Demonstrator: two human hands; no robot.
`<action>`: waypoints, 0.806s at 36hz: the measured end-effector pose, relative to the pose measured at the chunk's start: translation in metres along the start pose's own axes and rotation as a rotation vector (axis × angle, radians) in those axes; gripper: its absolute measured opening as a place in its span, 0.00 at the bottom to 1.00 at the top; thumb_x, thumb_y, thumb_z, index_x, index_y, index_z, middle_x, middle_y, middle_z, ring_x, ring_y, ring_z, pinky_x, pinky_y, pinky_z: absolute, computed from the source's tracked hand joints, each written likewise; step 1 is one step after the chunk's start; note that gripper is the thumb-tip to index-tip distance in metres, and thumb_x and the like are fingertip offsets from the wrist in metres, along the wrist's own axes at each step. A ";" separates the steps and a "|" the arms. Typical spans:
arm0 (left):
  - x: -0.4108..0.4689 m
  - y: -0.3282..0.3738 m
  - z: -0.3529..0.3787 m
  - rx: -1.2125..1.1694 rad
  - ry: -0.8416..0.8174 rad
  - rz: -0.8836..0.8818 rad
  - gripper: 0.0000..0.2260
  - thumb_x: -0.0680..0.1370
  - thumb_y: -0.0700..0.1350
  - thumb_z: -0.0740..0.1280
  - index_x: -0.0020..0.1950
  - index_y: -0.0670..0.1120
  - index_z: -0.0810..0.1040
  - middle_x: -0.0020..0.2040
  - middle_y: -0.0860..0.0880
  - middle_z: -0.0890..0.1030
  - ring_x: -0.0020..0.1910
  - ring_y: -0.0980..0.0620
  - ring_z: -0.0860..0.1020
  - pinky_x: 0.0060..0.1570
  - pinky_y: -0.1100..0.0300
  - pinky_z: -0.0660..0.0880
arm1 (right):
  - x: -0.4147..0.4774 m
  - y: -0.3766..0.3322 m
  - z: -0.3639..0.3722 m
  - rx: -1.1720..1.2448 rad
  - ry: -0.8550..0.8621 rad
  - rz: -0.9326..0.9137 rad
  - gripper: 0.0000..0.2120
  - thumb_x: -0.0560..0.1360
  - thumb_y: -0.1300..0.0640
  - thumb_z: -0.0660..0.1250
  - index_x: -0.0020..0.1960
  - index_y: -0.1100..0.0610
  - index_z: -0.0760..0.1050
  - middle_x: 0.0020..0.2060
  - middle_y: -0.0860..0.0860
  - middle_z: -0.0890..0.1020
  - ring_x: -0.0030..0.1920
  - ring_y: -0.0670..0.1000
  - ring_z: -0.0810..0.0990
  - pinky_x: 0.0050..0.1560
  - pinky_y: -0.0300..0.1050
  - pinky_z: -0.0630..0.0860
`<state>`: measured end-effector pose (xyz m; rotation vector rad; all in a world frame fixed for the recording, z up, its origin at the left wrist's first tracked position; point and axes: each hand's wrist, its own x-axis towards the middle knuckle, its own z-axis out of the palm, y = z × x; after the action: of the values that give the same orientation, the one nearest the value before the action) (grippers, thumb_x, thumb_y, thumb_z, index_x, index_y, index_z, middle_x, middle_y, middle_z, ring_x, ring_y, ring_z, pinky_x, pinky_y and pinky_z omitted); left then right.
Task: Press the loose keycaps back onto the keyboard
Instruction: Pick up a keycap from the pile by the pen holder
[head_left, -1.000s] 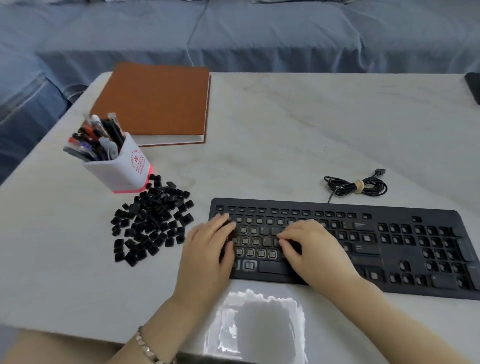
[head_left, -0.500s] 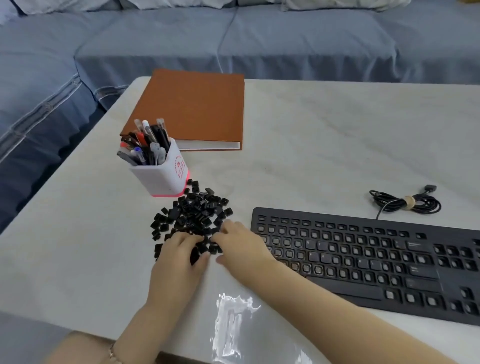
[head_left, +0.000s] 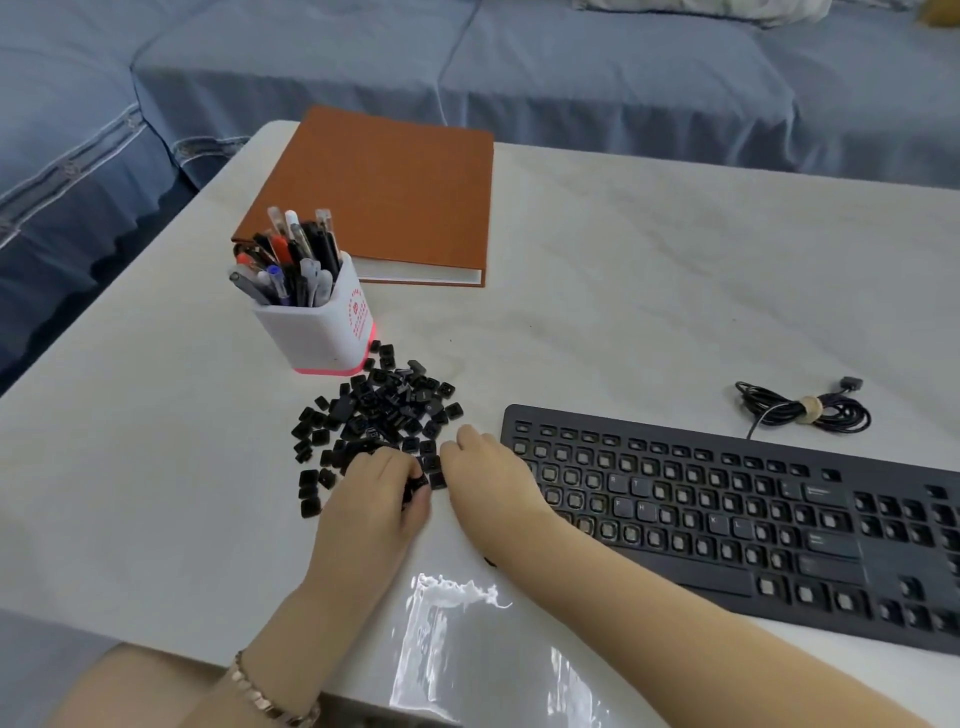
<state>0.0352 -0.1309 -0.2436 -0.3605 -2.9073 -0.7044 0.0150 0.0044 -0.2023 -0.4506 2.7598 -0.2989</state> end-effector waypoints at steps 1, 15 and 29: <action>0.000 0.001 0.000 -0.001 0.009 -0.017 0.10 0.67 0.37 0.75 0.40 0.45 0.74 0.35 0.53 0.74 0.37 0.53 0.69 0.32 0.67 0.63 | 0.000 0.000 -0.002 -0.003 -0.010 0.009 0.14 0.74 0.71 0.58 0.59 0.63 0.68 0.58 0.59 0.68 0.58 0.58 0.70 0.48 0.47 0.68; -0.006 0.019 -0.017 -0.475 0.201 -0.321 0.11 0.78 0.37 0.63 0.54 0.52 0.74 0.42 0.56 0.78 0.41 0.62 0.75 0.40 0.76 0.68 | -0.009 0.000 -0.002 0.041 -0.016 -0.024 0.15 0.70 0.75 0.60 0.55 0.64 0.70 0.53 0.58 0.67 0.55 0.59 0.70 0.44 0.46 0.66; 0.000 0.042 -0.022 -0.859 0.117 -0.666 0.09 0.79 0.35 0.62 0.47 0.45 0.80 0.36 0.47 0.81 0.30 0.60 0.78 0.43 0.62 0.76 | -0.057 0.020 -0.001 1.205 0.206 0.255 0.11 0.76 0.65 0.61 0.49 0.54 0.78 0.37 0.48 0.80 0.32 0.43 0.78 0.41 0.36 0.76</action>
<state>0.0479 -0.1052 -0.2060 0.6008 -2.4141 -1.9645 0.0600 0.0424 -0.1904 0.2591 2.1975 -1.8094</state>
